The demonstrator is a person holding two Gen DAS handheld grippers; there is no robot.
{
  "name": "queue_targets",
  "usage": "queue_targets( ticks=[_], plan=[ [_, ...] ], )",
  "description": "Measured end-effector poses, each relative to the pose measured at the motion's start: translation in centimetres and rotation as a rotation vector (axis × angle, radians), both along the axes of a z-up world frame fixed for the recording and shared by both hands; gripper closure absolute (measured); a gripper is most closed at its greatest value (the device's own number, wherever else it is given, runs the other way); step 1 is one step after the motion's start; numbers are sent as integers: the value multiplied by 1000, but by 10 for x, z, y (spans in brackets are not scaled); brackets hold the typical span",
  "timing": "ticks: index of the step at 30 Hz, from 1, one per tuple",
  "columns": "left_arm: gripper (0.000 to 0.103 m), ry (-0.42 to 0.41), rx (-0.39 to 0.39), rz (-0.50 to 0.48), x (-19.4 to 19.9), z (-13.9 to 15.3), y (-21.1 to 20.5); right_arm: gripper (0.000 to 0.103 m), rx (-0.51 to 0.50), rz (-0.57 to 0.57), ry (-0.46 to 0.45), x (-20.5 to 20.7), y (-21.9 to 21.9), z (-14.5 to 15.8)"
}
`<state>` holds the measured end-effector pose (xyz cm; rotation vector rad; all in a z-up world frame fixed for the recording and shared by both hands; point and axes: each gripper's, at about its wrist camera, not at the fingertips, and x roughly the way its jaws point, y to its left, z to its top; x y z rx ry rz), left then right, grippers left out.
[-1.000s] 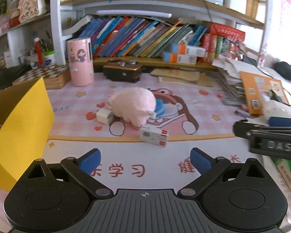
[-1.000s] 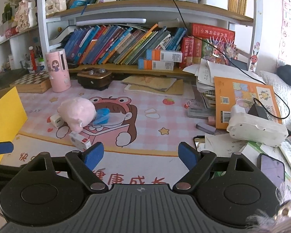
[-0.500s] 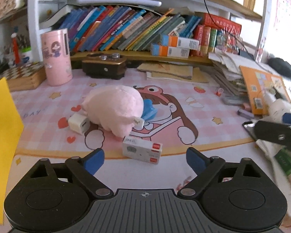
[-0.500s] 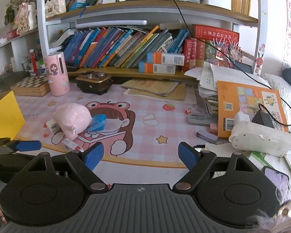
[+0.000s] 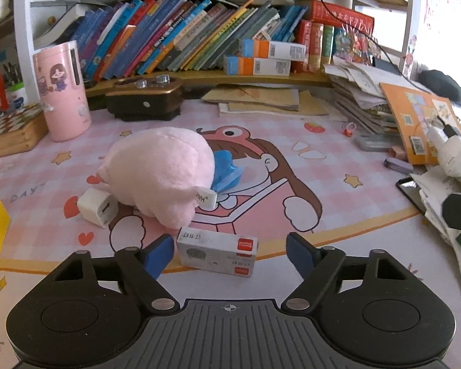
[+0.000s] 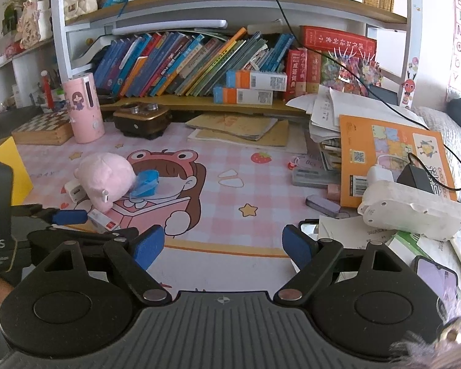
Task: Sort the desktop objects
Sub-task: 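Grasp the white small box with the left tool while the right tool grasps the pink plush pig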
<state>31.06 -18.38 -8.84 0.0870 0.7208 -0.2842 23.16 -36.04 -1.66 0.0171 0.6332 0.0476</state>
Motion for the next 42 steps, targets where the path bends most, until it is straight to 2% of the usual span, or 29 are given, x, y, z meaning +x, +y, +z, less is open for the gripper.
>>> queue_targets(
  ticks=[2, 4, 9, 14, 20, 25, 29, 33, 37, 38, 40, 42],
  plan=[
    [32, 13, 8, 0, 5, -4, 0, 20, -1, 0, 4, 0, 1, 0],
    [50, 32, 18, 3, 8, -8, 1, 20, -2, -2, 5, 0, 2, -1],
    [50, 42, -2, 18, 2, -1, 7, 20, 10, -2, 10, 2, 3, -2],
    [50, 5, -99, 68, -25, 29, 31, 20, 42, 33, 22, 14, 15, -6],
    [50, -44, -208, 222, -69, 68, 76, 19, 83, 135, 43, 34, 44, -11],
    [50, -113, -255, 329, -104, 99, 108, 17, 80, 283, 27, 68, 84, -12],
    [50, -150, -265, 398, -125, 115, 123, 12, 32, 400, -3, 101, 120, -15],
    [50, -173, -250, 444, -138, 121, 131, 11, -74, 440, -17, 132, 146, -24],
    [50, -172, -242, 475, -147, 121, 135, 11, -153, 476, 52, 158, 160, -42],
    [50, -171, -242, 478, -149, 121, 136, 12, -166, 477, 64, 163, 161, -47],
    [50, -167, -242, 478, -151, 121, 136, 27, -173, 469, 78, 168, 160, -54],
    [50, -160, -241, 470, -151, 120, 135, 36, -150, 450, 65, 165, 155, -53]
  ],
)
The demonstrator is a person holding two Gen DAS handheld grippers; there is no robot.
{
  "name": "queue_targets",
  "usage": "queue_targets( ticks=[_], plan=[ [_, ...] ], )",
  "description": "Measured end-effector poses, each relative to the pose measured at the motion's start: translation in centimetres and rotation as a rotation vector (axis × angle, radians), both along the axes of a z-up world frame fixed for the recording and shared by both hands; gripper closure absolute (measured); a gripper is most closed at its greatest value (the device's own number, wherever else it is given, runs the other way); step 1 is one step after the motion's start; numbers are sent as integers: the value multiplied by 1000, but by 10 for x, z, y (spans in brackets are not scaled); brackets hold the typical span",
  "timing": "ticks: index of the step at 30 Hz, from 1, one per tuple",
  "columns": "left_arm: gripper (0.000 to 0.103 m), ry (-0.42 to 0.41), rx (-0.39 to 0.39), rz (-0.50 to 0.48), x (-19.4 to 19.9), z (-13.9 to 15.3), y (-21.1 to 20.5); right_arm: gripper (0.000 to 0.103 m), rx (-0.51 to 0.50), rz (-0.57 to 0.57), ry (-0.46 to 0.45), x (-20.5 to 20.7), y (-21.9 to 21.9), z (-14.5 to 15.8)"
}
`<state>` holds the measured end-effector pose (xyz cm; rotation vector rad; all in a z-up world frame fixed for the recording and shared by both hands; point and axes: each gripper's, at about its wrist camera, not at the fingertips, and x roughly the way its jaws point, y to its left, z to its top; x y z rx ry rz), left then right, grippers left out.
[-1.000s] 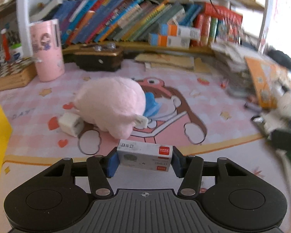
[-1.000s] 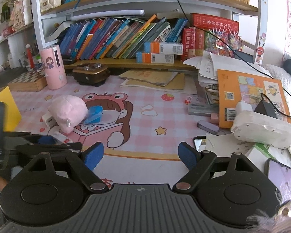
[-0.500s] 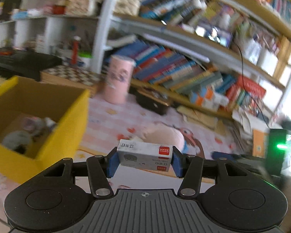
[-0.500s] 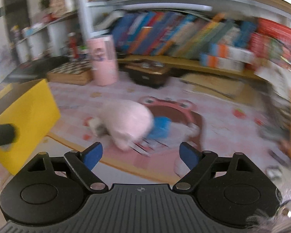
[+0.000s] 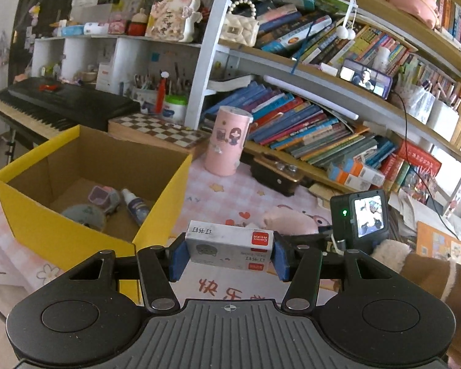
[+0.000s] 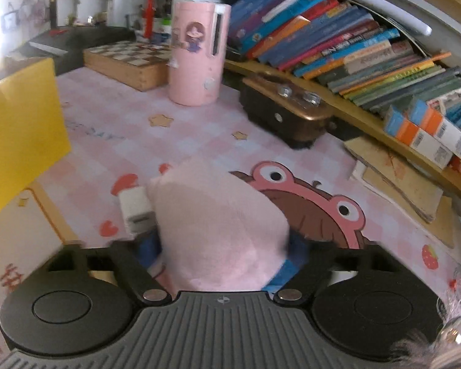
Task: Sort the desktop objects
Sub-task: 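Grasp the white small box with the left tool while the right tool grasps the pink plush pig, then carry the white box and plush pig with both tools toward the yellow box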
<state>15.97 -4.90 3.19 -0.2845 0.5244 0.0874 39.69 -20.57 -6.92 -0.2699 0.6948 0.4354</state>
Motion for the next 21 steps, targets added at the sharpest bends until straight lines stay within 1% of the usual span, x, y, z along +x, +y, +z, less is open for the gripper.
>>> queue_targets(
  ticks=[1, 5, 8, 13, 18, 21],
  plan=[
    [50, 5, -4, -7, 0, -1, 0, 38, 28, -13, -6, -4, -4, 4],
    [50, 20, -15, -33, -4, -2, 0, 38, 170, -47, -97, -38, -26, 33],
    [50, 18, -28, -54, -5, -2, -1, 38, 233, -61, -88, -61, -38, 50],
    [50, -14, -47, -113, -5, -1, -5, 38, 244, -75, -27, -99, -49, 64],
    [50, -57, -74, -168, -9, 2, -7, 37, 237, -78, -17, -141, -57, 78],
    [50, -76, -86, -202, -15, 4, -4, 37, 241, -107, 9, -164, -60, 85]
  ],
)
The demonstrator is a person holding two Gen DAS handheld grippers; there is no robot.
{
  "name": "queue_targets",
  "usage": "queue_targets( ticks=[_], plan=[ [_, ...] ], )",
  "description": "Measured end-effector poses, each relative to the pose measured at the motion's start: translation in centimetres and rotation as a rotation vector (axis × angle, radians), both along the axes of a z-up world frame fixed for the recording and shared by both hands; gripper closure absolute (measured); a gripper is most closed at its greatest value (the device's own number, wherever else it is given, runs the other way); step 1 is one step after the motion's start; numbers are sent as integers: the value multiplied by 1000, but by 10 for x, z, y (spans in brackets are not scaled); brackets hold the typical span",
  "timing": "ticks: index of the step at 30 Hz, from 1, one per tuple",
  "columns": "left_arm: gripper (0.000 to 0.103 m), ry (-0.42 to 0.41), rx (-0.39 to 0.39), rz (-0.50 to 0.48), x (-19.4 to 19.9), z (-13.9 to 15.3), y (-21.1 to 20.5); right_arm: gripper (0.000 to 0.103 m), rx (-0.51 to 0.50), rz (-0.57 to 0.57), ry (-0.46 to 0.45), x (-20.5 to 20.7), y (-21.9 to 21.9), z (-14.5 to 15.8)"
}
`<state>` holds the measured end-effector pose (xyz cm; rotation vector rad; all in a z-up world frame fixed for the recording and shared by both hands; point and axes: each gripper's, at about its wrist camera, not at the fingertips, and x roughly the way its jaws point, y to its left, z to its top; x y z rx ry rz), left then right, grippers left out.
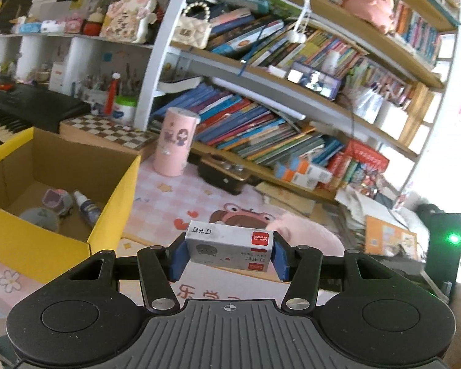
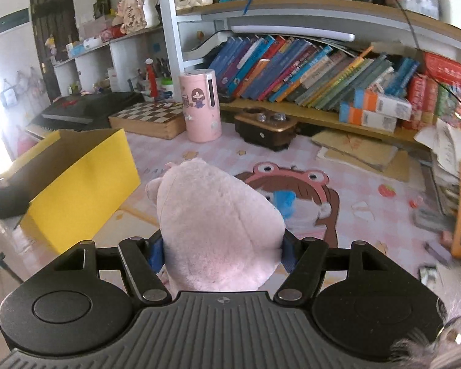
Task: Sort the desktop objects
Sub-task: 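Carry the white box and plush pig with both tools toward the yellow box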
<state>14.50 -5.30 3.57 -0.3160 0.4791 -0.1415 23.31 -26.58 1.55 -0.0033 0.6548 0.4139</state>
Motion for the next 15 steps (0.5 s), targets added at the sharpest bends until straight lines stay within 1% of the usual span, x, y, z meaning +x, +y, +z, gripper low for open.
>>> queue_targets(
  ticks=[7, 12, 15],
  plan=[
    [50, -10, -24, -84, -21, -3, 20, 37, -7, -58, 46, -51, 19, 0],
    [50, -11, -23, -110, -47, -6, 44, 37, -35, -101, 51, -80, 42, 0],
    [50, 8, -16, -110, -61, -9, 60, 37, -48, -113, 60, -98, 58, -2]
  ],
)
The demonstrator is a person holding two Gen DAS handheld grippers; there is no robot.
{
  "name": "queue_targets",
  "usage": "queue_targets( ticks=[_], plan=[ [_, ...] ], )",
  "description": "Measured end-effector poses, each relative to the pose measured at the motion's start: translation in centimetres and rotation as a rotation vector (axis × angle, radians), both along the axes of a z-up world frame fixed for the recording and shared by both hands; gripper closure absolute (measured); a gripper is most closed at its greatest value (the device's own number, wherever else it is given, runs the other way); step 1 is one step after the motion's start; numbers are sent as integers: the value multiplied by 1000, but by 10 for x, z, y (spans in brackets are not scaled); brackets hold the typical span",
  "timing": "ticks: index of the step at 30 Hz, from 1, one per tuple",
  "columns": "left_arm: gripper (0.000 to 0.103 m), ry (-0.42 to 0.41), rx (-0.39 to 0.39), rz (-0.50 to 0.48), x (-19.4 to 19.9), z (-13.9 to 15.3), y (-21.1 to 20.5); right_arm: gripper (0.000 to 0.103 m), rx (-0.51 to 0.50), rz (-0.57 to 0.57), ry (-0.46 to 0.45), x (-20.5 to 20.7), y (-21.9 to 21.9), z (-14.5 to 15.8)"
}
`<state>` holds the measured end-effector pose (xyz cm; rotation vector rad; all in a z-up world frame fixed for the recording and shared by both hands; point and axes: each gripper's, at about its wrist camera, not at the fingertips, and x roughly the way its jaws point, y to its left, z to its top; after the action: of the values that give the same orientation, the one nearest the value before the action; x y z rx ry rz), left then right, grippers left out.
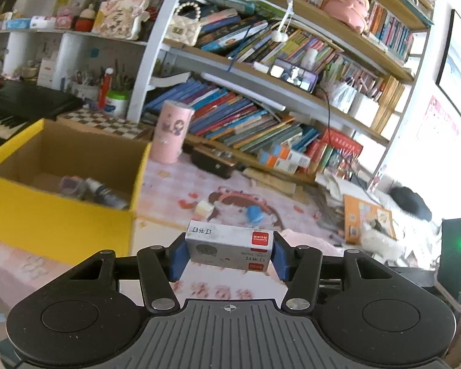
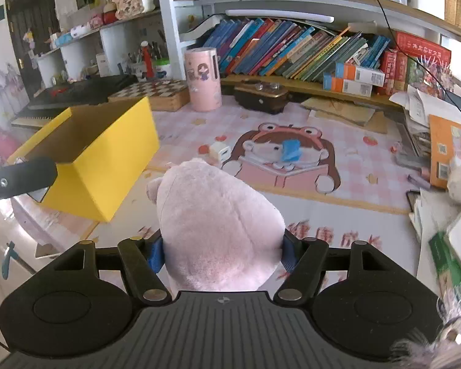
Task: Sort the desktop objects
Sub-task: 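Carry the white box and plush pig with both tools toward the yellow box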
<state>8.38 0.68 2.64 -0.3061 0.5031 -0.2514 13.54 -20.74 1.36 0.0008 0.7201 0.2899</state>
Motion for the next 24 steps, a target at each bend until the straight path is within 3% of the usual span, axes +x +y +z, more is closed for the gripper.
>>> queue_targets(
  ticks=[6, 15, 24],
  plan=[
    [50, 33, 14, 12, -37, -6, 31, 37, -74, 27, 47, -41, 38, -11],
    [50, 121, 22, 18, -90, -20, 70, 37, -23, 42, 148, -102, 79, -28],
    [50, 120, 10, 43, -127, -20, 93, 37, -15, 115, 171, -137, 110, -27]
  ],
)
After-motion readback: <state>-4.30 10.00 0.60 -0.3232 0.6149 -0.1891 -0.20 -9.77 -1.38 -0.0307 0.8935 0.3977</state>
